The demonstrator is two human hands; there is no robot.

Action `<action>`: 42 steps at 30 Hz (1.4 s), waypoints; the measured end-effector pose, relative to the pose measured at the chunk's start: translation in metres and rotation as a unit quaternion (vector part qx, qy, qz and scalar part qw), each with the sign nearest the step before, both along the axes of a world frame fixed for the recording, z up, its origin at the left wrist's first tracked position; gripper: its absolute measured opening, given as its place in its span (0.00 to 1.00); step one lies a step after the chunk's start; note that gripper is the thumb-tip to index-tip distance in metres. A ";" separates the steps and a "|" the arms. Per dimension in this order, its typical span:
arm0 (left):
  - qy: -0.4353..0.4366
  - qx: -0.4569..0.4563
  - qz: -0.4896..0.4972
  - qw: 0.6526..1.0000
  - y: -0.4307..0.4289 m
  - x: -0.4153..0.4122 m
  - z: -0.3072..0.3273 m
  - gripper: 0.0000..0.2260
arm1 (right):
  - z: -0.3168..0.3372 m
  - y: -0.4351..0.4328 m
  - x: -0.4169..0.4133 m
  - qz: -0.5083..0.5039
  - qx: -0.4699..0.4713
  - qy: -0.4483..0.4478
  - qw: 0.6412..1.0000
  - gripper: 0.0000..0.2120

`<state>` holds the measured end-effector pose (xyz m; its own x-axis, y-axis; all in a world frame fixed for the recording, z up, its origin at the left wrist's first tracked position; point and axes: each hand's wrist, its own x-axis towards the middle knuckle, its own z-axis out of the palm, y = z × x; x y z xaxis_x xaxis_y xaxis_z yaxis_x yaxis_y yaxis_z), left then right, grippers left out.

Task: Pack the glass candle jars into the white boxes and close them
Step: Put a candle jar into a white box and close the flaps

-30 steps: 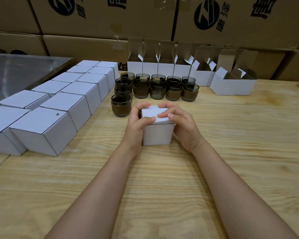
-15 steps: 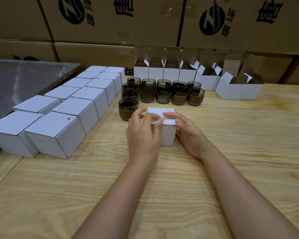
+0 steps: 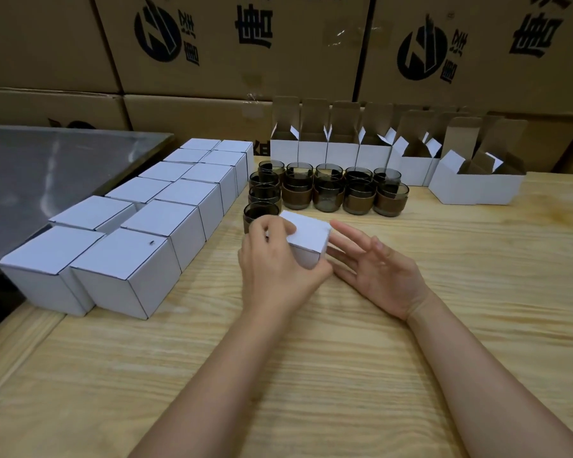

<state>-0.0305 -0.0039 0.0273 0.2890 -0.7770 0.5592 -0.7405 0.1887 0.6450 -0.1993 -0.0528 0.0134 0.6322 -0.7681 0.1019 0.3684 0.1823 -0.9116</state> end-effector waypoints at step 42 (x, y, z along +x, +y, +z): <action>0.001 -0.210 0.022 0.978 -0.082 0.068 0.056 0.09 | 0.003 -0.002 0.001 -0.016 0.047 0.017 0.999 0.40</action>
